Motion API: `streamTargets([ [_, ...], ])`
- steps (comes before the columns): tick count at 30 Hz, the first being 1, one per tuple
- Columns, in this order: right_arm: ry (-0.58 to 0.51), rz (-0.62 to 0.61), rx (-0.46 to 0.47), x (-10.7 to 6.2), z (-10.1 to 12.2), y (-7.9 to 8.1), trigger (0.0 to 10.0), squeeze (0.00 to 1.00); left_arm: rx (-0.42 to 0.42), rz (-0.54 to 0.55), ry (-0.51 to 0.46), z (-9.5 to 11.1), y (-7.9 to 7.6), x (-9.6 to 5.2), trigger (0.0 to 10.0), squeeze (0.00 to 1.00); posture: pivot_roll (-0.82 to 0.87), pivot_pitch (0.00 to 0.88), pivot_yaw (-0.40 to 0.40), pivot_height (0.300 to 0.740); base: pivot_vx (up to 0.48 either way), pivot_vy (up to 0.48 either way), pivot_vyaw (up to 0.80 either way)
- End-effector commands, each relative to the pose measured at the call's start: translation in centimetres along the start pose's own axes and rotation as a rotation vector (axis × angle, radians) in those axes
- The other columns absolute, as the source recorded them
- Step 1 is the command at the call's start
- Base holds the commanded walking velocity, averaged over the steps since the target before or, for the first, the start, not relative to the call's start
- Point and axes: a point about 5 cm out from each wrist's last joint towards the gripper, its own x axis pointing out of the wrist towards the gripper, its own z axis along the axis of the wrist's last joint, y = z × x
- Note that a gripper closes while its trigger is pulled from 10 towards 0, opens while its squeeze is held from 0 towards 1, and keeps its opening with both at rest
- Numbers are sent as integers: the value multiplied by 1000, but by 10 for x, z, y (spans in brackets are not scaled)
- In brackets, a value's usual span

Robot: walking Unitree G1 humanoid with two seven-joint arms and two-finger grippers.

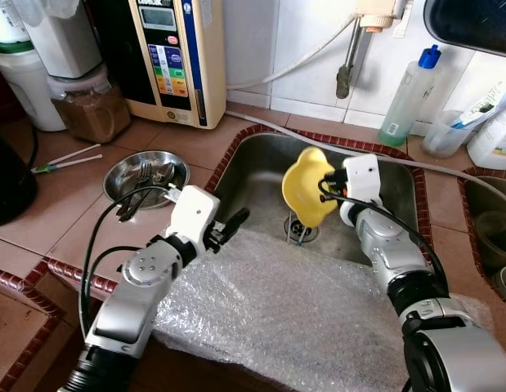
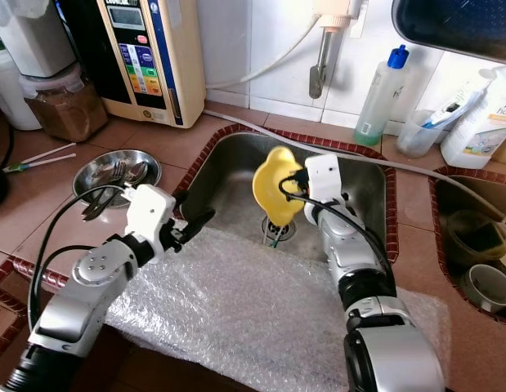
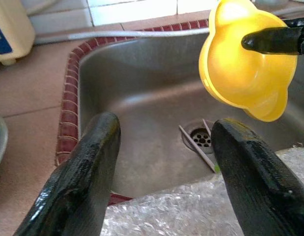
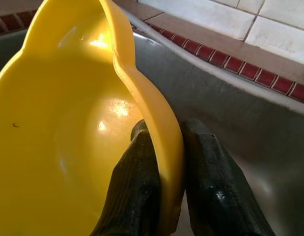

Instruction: Kitchen organization

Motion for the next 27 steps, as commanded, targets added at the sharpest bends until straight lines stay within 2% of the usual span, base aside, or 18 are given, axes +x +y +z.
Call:
streamTargets([
  [1,12,-21,-10,-2,-5,-3,0,0,-28,18,21,-3,0,-5,10000,1000,14,80,11,740,0,0,0],
  [6,24,-70,46,-6,-16,-3,0,0,-50,58,40,-12,-4,-8,10000,1000,11,78,9,740,0,0,0],
  [7,21,-82,52,-7,-18,-3,0,1000,-37,70,42,-13,-4,-9,10000,1000,7,73,9,740,0,0,0],
  [9,18,-103,59,-8,-21,-3,0,1000,-17,78,54,-16,-5,-9,10000,1000,7,69,8,740,0,0,0],
  [10,18,-144,71,-10,-24,-5,0,1000,-3,117,71,-19,-3,-9,10000,1000,6,67,8,740,0,0,0],
  [15,29,-196,117,-12,-29,-6,0,1000,-7,159,80,-21,-1,-8,10000,1000,3,51,6,740,0,0,0],
  [19,38,-225,162,-14,-34,-6,157,1000,-52,206,77,-22,1,-7,10000,1000,1,47,6,740,0,0,0],
  [20,34,-232,146,-15,-33,-6,10000,1000,-57,214,77,-22,2,-6,10000,1000,-1,48,5,740,0,0,0],
  [24,20,-230,111,-14,-31,-5,10000,1000,-72,234,73,-22,4,-4,10000,1000,-3,46,3,740,0,0,0],
  [27,15,-240,151,-12,-28,-6,10000,1000,-84,251,70,-20,6,-2,10000,1000,-6,45,0,740,0,0,0],
])
